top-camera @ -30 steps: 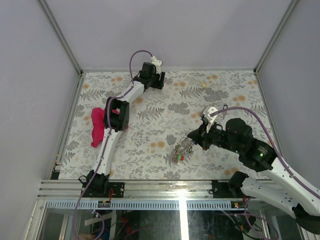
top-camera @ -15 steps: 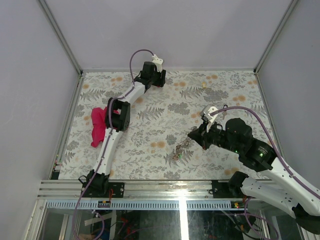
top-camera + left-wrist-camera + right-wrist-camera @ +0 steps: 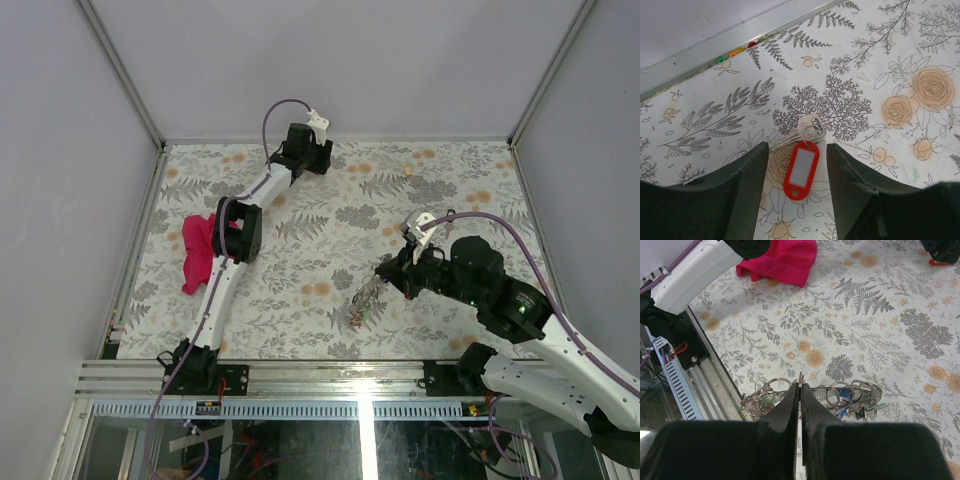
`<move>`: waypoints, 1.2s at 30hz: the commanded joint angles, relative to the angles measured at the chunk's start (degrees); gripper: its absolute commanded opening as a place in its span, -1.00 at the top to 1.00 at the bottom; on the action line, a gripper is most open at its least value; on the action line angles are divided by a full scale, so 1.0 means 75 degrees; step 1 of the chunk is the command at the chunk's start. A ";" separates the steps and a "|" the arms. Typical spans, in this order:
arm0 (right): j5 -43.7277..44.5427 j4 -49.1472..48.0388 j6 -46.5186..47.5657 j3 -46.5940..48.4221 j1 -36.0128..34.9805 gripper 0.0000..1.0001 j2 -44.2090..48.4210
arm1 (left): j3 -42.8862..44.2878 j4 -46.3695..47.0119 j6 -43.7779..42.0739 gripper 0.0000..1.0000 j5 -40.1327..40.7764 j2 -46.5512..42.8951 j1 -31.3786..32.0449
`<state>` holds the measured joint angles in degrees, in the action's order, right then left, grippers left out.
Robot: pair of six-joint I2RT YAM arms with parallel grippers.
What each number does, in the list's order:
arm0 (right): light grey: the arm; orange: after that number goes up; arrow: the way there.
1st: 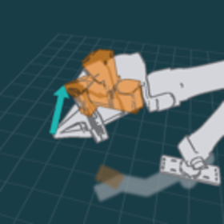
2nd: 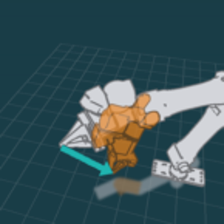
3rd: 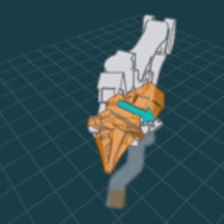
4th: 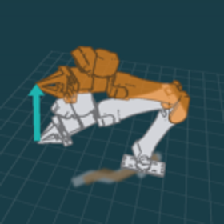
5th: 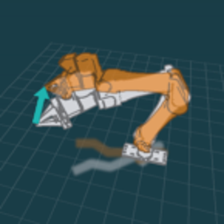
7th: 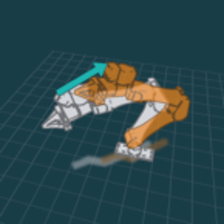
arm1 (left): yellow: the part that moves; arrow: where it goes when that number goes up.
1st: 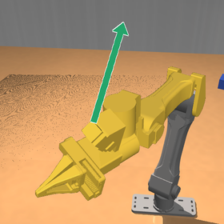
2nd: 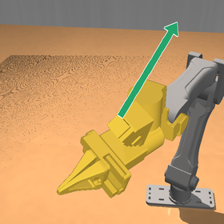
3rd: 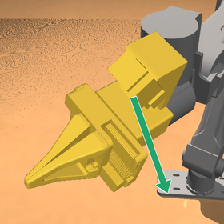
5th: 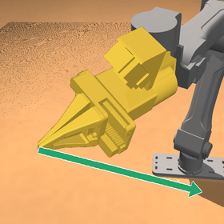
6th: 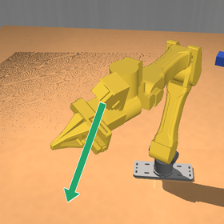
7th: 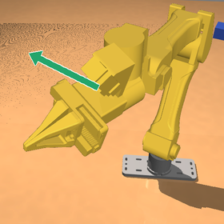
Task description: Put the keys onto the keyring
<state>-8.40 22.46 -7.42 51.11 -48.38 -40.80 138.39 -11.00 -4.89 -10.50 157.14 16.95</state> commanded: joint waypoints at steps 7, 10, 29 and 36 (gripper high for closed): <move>0.0042 -0.0604 -0.0089 0.0137 -0.0041 0.99 0.0147 | 0.0467 -0.0869 -0.1030 -0.07 0.0454 0.0157 0.0147; 0.0043 -0.0598 -0.0079 0.0132 -0.0050 0.99 0.0133 | 0.0488 -0.0999 -0.1245 0.07 0.0445 0.0178 0.0183; 0.0008 -0.0533 -0.0136 0.0132 -0.0041 0.99 0.0278 | 0.0230 -0.1645 -0.1460 0.62 -0.0015 -0.0006 0.0079; -0.0059 -0.0542 -0.0225 0.0111 -0.0037 0.99 0.0388 | -0.0334 -0.1790 -0.1192 0.48 -0.0461 -0.0336 -0.0066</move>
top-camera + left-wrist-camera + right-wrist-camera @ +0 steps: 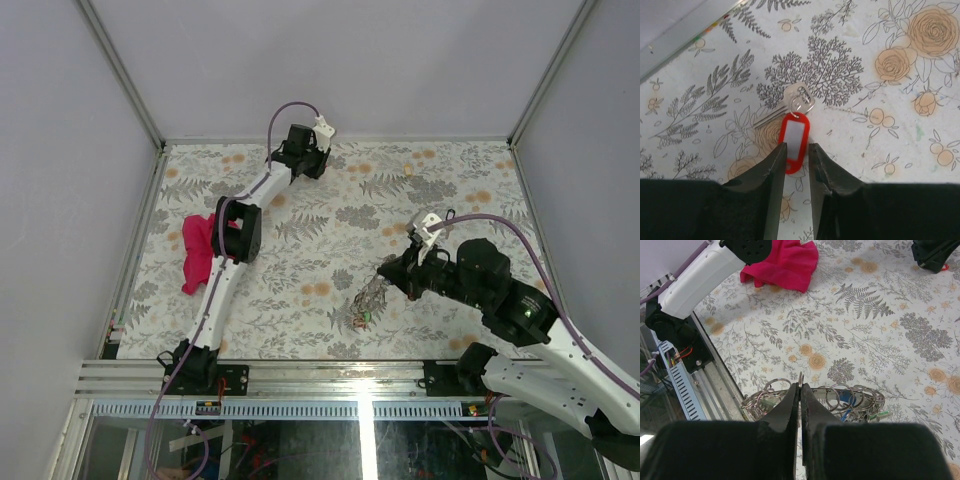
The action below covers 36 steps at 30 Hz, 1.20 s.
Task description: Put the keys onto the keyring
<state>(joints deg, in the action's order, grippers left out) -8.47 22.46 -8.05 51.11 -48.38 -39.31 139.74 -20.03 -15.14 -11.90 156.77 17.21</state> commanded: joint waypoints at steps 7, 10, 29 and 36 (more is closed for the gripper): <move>-0.0014 -0.0465 -0.0167 0.0166 -0.0045 0.99 0.0303 | 0.0020 -0.0934 0.1088 0.38 -0.0930 -0.0011 -0.0216; 0.0001 -0.0406 -0.0145 0.0176 -0.0051 0.99 0.0353 | -0.0276 -0.0969 0.1258 0.33 -0.0958 -0.0141 -0.0214; -0.0042 -0.0458 -0.0006 0.0123 -0.0044 0.99 0.0629 | -0.4096 -0.0660 0.2570 0.15 -0.1380 -0.2284 0.0096; 0.0006 -0.0380 0.0135 0.0146 -0.0039 0.99 0.0890 | -0.7264 0.0889 0.3395 0.14 -0.0741 -0.4169 0.0616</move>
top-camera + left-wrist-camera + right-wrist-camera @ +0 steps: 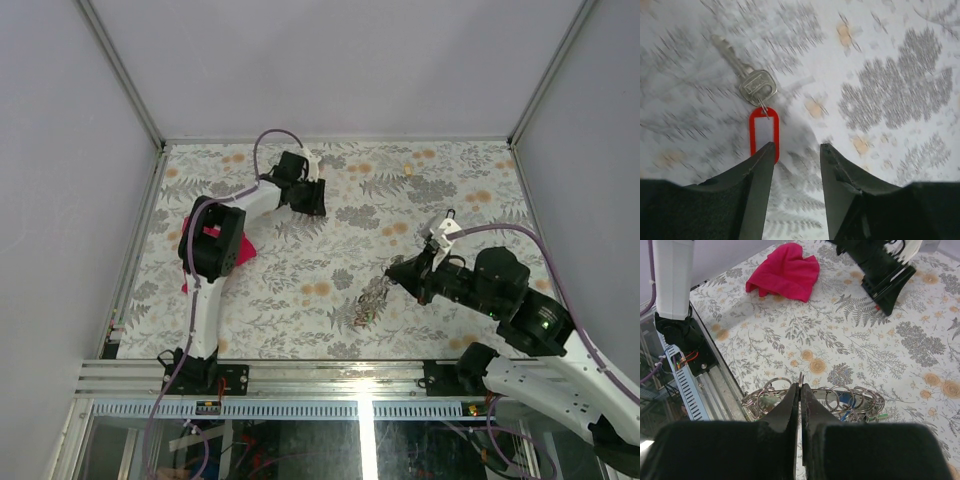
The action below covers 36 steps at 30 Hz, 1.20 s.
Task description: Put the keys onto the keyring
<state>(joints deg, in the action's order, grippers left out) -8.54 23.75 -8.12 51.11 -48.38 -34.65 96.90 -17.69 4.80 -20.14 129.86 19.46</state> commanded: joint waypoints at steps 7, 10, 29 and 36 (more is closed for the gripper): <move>0.0189 -0.0216 0.0284 0.0187 -0.0042 0.99 0.0655 | -0.3969 0.1543 0.1356 0.14 0.1245 -0.2134 0.1047; 0.0262 -0.0063 0.0377 0.0225 -0.0050 0.99 0.0749 | -0.4955 0.1790 0.1672 0.13 0.1394 -0.2773 0.1489; 0.0696 0.0462 0.0325 0.0334 -0.0047 0.98 0.0810 | -0.3924 0.0083 -0.0093 0.00 0.1096 -0.4842 0.1146; 0.0711 0.0446 0.0274 0.0299 -0.0041 0.98 0.0620 | -0.4018 0.0001 -0.0116 0.10 0.0551 -0.4451 0.1117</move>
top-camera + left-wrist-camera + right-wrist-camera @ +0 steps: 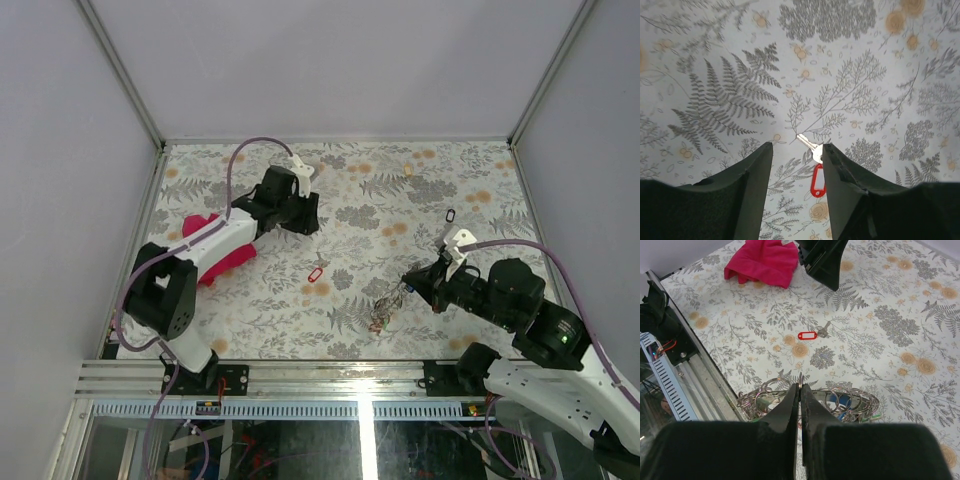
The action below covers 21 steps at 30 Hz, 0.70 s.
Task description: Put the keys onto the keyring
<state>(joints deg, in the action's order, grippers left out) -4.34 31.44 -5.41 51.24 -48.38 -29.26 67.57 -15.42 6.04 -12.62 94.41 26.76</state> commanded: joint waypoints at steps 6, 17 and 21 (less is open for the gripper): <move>0.0056 -0.0657 -0.0141 0.0229 -0.0044 0.99 -0.0236 | -0.0147 -0.0359 -0.0594 0.10 0.0293 0.0675 0.0773; -0.0076 -0.0712 -0.0222 0.0211 -0.0040 0.99 -0.0361 | -0.0366 -0.0154 -0.0395 0.10 0.0261 0.1196 0.0962; -0.0118 -0.0755 -0.0256 0.0183 -0.0036 0.99 -0.0361 | -0.0492 -0.0053 -0.0338 0.11 0.0314 0.1322 0.1064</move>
<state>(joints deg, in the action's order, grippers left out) -4.16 31.42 -6.55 51.24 -48.38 -31.97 64.93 -17.61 3.55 -11.29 103.42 33.74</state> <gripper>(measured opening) 0.022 0.451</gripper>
